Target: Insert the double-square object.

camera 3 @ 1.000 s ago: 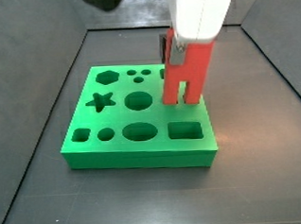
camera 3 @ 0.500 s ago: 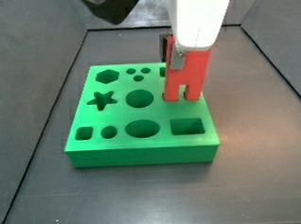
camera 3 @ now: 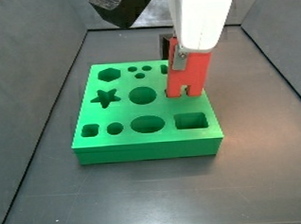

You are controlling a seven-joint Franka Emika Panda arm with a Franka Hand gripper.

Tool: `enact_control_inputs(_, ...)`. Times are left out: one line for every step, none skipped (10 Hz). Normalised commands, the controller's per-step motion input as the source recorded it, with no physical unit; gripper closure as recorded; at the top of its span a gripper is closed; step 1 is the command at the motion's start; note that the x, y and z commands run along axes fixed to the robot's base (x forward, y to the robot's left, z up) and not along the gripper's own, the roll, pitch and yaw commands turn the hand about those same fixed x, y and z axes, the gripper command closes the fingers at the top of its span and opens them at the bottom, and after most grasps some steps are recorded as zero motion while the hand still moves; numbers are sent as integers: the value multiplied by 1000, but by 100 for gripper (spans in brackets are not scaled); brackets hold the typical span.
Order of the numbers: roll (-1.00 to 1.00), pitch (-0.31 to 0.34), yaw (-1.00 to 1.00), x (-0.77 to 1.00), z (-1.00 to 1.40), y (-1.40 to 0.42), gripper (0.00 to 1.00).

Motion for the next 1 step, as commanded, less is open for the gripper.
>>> enact_control_inputs(0, 0, 0, 0, 0, 0, 100)
